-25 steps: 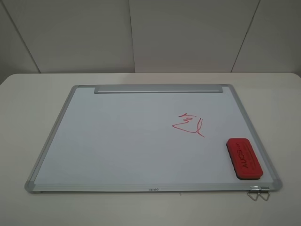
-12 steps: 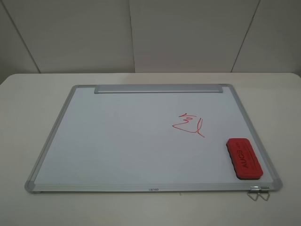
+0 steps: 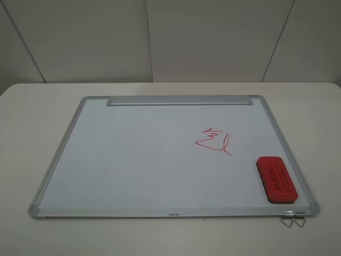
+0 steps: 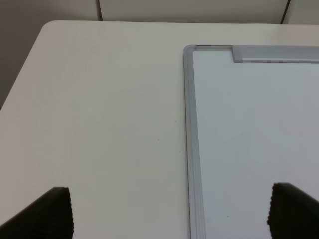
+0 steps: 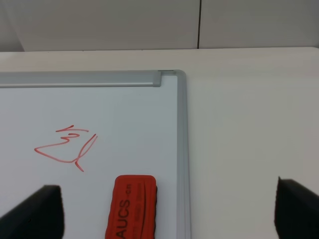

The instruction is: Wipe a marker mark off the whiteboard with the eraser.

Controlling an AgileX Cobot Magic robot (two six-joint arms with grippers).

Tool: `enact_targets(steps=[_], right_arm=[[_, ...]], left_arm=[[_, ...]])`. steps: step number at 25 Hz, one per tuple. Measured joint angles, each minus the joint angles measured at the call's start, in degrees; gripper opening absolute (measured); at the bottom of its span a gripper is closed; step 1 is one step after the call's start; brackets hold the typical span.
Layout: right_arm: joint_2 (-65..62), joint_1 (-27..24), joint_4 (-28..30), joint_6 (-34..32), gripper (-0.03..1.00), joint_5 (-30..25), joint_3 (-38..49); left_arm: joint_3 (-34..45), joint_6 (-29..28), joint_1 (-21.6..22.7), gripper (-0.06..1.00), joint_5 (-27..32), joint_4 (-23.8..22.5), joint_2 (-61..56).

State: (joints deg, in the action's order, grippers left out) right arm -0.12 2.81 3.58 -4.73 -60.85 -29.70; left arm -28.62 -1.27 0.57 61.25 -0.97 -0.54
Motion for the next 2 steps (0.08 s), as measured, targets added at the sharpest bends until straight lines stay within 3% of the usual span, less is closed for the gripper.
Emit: enact_targets(steps=[2], right_arm=[[0.0,0.0,0.0,0.0,0.75,0.0,0.0]], left_arm=[[0.0,0.0,0.0,0.78,0.0,0.0,0.0]])
